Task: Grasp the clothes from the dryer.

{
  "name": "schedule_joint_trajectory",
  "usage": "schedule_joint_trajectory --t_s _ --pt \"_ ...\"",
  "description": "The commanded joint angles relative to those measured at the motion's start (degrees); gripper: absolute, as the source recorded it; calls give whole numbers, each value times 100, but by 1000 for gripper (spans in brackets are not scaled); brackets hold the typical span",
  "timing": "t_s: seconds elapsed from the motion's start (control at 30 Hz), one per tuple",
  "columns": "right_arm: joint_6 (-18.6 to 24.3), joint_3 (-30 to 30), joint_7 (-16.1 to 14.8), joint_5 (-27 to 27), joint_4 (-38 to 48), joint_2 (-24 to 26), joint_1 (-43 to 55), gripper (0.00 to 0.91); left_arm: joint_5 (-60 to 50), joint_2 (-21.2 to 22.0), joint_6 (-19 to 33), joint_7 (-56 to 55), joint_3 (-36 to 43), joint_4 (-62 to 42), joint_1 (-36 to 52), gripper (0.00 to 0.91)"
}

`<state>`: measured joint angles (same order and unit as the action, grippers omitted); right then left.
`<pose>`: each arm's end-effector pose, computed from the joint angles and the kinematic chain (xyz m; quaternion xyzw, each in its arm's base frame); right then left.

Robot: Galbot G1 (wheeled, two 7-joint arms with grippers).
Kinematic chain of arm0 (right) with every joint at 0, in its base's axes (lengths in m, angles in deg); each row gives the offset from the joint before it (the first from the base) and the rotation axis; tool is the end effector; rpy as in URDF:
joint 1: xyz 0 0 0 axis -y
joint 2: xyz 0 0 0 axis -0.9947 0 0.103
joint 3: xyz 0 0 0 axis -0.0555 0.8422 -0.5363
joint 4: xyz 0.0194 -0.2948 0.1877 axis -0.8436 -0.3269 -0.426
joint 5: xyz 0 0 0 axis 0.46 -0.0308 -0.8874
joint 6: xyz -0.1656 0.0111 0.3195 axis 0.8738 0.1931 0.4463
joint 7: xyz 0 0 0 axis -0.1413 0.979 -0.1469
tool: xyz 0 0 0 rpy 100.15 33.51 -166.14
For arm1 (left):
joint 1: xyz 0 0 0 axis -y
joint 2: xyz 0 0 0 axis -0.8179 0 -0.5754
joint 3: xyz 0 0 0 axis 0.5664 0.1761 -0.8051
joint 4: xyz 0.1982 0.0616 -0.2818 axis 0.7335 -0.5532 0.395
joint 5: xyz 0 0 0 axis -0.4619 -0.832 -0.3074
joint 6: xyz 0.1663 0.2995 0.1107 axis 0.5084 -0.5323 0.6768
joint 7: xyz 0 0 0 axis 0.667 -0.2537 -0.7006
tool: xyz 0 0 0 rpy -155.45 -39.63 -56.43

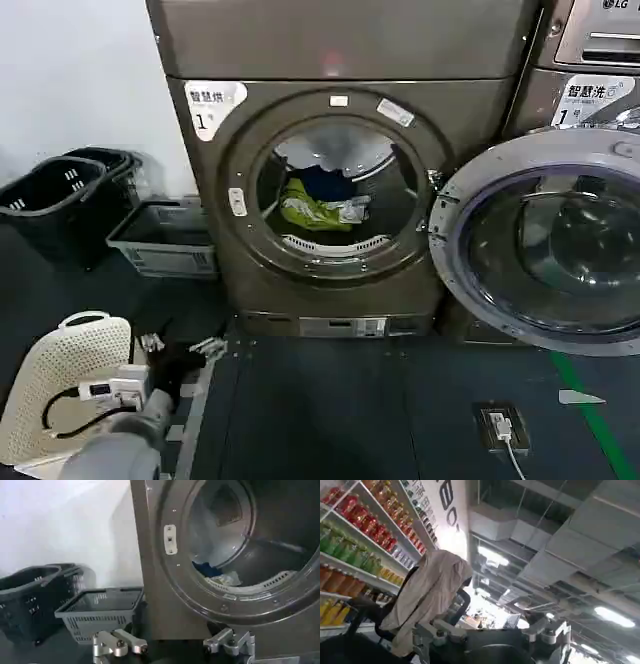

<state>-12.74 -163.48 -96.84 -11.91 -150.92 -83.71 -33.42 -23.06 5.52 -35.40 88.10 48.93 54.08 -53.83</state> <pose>-0.1499 -0.4968 0.0184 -0.6443 -0.7015 0.3024 0.0355 0.2101 0.0382 -0.1697 0.0084 -0.9883 -0.0592 0.1405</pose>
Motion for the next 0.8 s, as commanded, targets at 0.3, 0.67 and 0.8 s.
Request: schedule_joint_trajectory --t_s 0.3,0.67,0.8 --pt "523 266 364 -451 349 33 39 907 -121 35 -281 54 31 -18 -26 907" --pt "439 297 416 -456 414 42 80 907 -173 56 -281 89 30 46 -67 907" --pt "435 279 425 -471 446 59 71 907 -173 54 -281 98 47 35 -68 907"
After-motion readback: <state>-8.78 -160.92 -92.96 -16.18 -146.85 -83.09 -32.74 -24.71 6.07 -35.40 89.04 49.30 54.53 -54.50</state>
